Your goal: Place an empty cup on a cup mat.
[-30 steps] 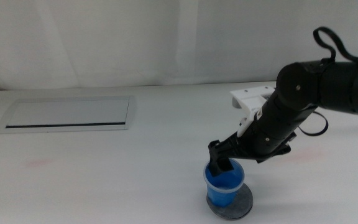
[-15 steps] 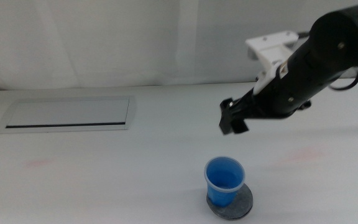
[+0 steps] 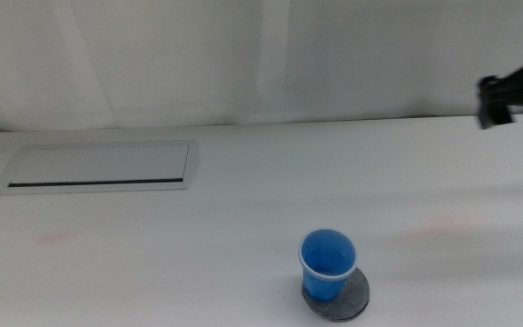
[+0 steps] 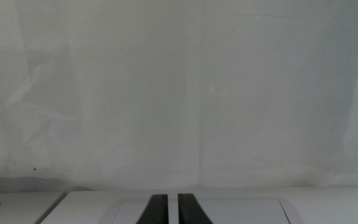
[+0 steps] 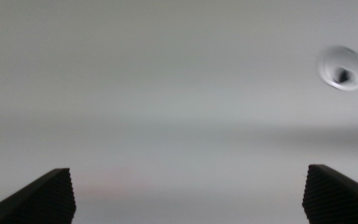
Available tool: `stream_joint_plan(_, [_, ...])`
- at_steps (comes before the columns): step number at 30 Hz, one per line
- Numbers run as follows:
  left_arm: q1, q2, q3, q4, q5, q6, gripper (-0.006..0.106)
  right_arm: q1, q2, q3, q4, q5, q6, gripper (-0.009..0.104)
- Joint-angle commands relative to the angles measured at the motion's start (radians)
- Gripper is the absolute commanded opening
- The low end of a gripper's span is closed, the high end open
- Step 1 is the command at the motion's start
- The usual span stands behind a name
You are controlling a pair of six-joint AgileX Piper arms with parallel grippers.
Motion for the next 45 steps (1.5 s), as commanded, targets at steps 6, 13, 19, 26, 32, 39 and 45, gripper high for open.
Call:
stream_joint_plan(6, [0.002, -0.005, 0.038, -0.003, 0.0, -0.005, -0.003, -0.154, -0.009, -0.008, 0.067, 0.008, -0.083, 0.103])
stream_joint_plan(13, [0.002, -0.005, 0.038, -0.003, 0.0, -0.005, -0.003, -0.153, -0.009, -0.008, 0.085, 0.003, -0.1, 0.103])
stream_joint_plan(19, [0.002, -0.005, 0.038, -0.003, 0.0, -0.005, -0.003, -0.153, -0.011, -0.008, 0.085, -0.007, -0.105, 0.103])
stream_joint_plan(26, [0.002, -0.005, 0.038, -0.003, 0.0, -0.005, -0.003, -0.153, -0.119, 0.04, 0.114, -0.004, -0.129, 0.103])
stream_joint_plan(32, [0.002, -0.005, 0.038, -0.003, 0.0, -0.005, -0.003, -0.153, -0.342, 0.141, 0.111, -0.015, -0.127, 0.103])
stream_joint_plan(39, [0.002, -0.005, 0.038, -0.003, 0.0, -0.005, -0.003, -0.153, -0.712, 0.308, 0.106, -0.01, -0.124, 0.103])
stream_joint_plan(45, [0.002, -0.005, 0.038, -0.003, 0.0, -0.005, -0.003, -0.153, -1.064, 0.479, 0.114, -0.025, -0.119, 0.103])
